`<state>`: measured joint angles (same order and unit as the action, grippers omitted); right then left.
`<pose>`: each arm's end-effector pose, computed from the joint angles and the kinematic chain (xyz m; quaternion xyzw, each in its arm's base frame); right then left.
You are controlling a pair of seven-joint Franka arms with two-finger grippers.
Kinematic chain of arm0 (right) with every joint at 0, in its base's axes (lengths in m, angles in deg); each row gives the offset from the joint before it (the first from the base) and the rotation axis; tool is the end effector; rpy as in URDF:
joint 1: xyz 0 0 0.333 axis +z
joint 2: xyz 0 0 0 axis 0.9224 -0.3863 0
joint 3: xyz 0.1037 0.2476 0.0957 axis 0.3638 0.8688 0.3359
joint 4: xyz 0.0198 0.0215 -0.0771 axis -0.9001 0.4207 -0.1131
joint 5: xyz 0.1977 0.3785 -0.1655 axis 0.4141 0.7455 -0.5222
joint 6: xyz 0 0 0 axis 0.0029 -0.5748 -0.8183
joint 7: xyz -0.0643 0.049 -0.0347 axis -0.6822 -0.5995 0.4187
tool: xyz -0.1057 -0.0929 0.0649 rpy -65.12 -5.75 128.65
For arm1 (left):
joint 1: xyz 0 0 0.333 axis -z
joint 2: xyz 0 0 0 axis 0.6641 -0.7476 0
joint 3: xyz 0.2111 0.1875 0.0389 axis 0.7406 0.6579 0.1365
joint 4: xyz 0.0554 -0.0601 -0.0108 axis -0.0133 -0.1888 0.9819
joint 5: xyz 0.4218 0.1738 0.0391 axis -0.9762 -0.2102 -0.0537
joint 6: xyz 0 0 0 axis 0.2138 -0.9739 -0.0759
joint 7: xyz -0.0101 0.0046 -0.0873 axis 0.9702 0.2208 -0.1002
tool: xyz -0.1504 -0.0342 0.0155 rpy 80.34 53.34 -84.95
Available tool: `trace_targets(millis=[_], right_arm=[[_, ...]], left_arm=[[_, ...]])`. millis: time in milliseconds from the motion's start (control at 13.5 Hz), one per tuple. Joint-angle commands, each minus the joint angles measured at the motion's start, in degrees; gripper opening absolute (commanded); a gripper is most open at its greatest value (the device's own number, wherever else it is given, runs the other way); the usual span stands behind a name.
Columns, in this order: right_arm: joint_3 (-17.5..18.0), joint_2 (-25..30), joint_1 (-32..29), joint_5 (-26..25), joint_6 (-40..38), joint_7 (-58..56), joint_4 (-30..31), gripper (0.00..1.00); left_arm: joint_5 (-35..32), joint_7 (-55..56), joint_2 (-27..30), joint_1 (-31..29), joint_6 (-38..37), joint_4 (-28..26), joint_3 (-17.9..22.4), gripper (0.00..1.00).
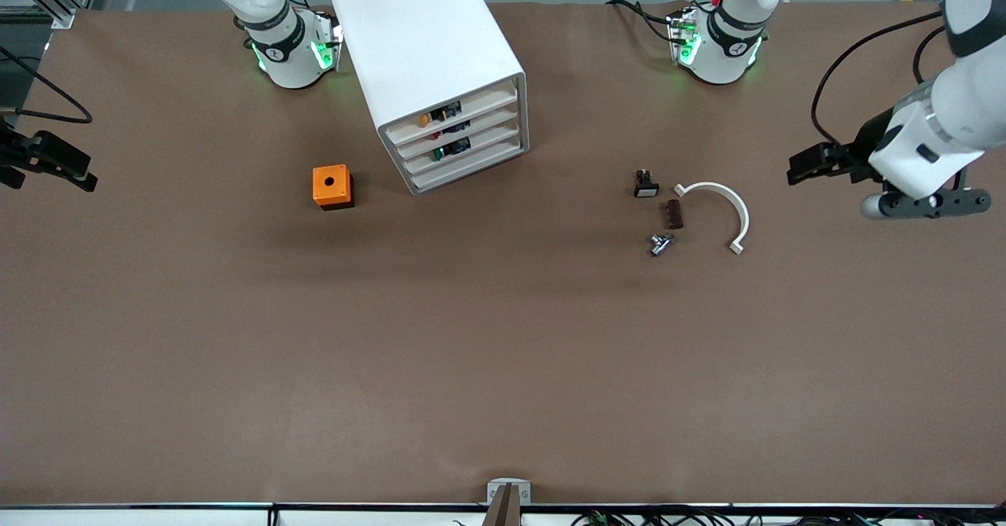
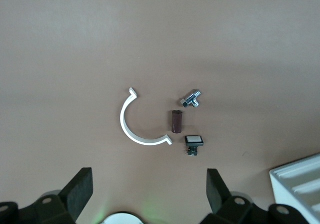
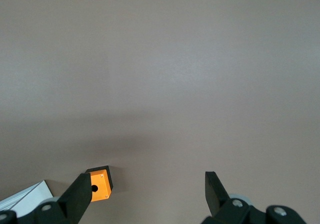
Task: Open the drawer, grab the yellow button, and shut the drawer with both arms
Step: 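Move the left gripper toward the white cabinet's drawer handle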
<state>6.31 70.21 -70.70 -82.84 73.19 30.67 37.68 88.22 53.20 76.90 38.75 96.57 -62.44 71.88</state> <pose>0.6254 -0.0481 0.5547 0.9994 -0.0230 0.0205 0.0148 0.6192 -0.0925 0.4670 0.9945 0.0439 -0.0903 0.0308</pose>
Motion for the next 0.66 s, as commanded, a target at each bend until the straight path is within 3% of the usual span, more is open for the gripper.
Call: trace_targets(millis=[0, 295, 591], right_arm=[[0.67, 0.78, -0.97, 0.17, 0.10, -0.92, 0.85, 1.00], [0.67, 0.78, -1.05, -0.01, 0.10, -0.39, 0.94, 1.00], [0.59, 0.78, -1.05, -0.01, 0.19, -0.39, 1.02, 1.00]], left_arm=[[1.99, 4.84, -4.93, -0.13, 0.70, 1.88, -0.20, 1.00], [9.81, 9.05, -15.29, 0.49, 1.14, 6.35, -0.20, 1.00], [10.00, 19.49, -18.81, 4.78, 1.67, 8.81, -0.11, 1.00]])
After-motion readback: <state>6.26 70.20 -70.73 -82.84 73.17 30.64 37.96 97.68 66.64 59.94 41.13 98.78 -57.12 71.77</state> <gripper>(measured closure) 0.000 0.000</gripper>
